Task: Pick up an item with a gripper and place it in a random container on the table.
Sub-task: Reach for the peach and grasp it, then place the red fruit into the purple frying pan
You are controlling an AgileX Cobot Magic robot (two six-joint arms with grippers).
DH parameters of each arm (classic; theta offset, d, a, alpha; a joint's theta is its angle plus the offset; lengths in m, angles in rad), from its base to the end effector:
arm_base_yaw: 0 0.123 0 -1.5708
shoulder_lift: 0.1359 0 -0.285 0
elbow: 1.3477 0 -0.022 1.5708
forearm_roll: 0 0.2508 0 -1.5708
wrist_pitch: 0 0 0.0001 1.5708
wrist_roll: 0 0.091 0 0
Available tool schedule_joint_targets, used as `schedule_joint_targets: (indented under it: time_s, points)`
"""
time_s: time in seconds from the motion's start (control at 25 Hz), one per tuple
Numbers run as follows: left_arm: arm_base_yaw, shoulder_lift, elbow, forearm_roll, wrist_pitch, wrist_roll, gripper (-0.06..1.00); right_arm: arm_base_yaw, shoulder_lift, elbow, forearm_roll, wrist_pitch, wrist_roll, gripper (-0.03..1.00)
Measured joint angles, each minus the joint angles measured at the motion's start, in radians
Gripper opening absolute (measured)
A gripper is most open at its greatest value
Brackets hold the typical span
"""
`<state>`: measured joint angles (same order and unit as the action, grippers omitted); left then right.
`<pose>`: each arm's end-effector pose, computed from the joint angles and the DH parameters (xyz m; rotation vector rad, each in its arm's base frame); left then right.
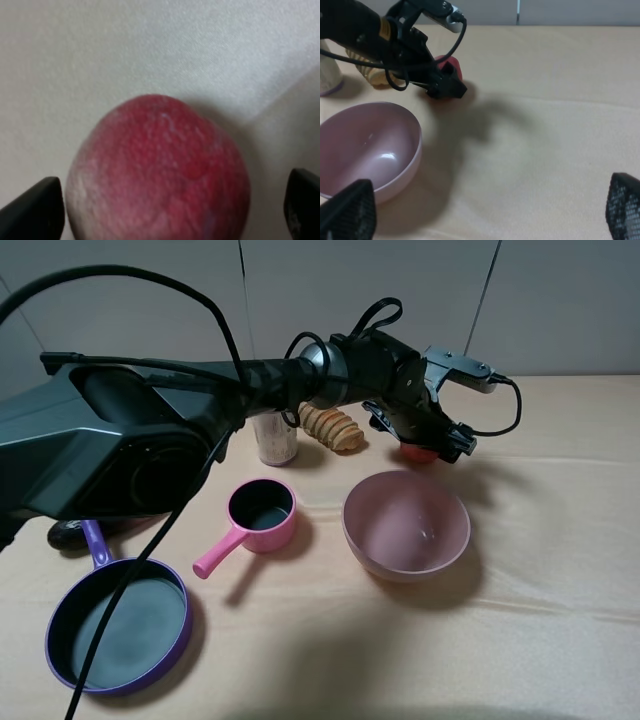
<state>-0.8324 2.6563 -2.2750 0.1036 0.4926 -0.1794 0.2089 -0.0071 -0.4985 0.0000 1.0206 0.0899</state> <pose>0.3927 -0.4248 0.1046 0.8459 2.2336 -0.3876 -0.0041 -0.0009 0.2801 -0.1192 2.0002 0.1918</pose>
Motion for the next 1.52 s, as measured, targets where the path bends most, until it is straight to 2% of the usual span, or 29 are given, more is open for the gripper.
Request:
schedule_joint_targets:
  time_s: [0.12, 0.6, 0.92, 1.52]
  points:
    - [0.0, 0.011, 0.0, 0.023, -0.027, 0.0, 0.88, 0.0, 0.0, 0.0, 0.0, 0.0, 0.0, 0.69]
    - [0.0, 0.024, 0.0, 0.03, -0.045, 0.0, 0.88, 0.0, 0.0, 0.0, 0.0, 0.0, 0.0, 0.69]
    - [0.0, 0.024, 0.0, 0.041, -0.065, 0.0, 0.7, 0.0, 0.0, 0.0, 0.0, 0.0, 0.0, 0.69]
    - [0.0, 0.024, 0.0, 0.069, -0.052, 0.0, 0.69, 0.0, 0.0, 0.0, 0.0, 0.0, 0.0, 0.69]
